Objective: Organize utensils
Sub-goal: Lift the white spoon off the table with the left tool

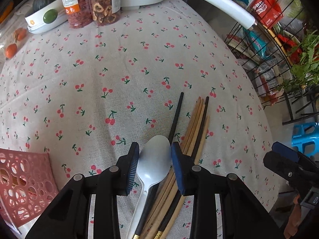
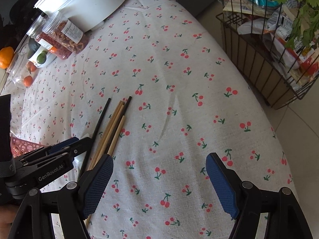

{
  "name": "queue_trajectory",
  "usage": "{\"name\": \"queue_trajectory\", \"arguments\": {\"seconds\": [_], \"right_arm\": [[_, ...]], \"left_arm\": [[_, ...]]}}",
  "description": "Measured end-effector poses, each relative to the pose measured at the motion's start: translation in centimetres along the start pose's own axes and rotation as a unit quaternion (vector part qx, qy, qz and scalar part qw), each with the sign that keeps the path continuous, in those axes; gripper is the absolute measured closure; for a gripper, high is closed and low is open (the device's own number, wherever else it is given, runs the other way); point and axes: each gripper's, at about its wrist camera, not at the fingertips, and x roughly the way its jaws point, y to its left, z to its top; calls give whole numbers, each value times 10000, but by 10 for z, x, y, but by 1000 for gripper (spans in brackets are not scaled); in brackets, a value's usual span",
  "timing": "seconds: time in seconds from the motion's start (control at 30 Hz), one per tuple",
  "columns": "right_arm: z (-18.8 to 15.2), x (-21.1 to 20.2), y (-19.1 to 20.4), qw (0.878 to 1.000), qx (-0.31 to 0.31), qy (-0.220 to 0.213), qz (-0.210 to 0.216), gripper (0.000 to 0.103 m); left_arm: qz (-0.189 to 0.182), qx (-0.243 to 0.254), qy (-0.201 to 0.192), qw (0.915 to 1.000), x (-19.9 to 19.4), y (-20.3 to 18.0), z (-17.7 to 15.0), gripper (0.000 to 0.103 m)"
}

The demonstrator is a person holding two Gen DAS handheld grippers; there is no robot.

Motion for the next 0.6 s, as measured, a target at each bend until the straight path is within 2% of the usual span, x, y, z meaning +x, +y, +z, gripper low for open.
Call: {"name": "queue_trajectory", "arguments": {"seconds": [0.27,0.47,0.6], "right_arm": [[0,12,10,9998,-87,105,-126,22],[-2,30,27,9992,-191,276,-200,22],[-5,46,39,9987,-202,439,-150,22]], "left_arm": [[-100,224,-760,9968,-61,1,-25,68],[-265,399,-1529,9871,-126,17,-61,68],[-416,403,-1849,9811,-156,34,-86,68]]}}
